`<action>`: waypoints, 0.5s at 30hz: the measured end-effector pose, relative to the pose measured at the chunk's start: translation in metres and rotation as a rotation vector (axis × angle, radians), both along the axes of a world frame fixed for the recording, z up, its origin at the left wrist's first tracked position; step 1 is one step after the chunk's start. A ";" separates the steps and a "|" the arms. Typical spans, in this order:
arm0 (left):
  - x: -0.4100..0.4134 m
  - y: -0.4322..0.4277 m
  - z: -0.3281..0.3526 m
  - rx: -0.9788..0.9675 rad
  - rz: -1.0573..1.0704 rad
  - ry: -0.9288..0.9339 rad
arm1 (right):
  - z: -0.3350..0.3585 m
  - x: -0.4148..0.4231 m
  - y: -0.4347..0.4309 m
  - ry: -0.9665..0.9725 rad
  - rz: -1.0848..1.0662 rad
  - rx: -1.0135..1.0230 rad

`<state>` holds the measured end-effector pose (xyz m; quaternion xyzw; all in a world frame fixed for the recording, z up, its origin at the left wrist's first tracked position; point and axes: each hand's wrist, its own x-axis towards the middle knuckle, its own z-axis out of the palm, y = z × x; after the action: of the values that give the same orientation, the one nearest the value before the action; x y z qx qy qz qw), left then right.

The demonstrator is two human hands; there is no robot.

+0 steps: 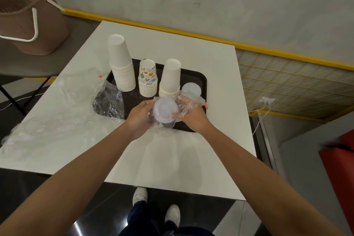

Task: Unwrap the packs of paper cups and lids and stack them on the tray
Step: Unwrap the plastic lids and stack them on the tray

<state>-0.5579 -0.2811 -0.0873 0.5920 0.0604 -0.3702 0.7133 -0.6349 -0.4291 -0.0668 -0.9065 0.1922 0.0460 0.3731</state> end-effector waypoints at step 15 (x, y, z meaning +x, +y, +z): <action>0.000 -0.010 -0.003 0.064 -0.079 -0.204 | -0.001 -0.002 0.011 0.125 0.092 0.142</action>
<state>-0.5579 -0.2907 -0.0904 0.6511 -0.0241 -0.3336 0.6813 -0.6369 -0.4180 -0.0678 -0.8810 0.1694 0.1329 0.4214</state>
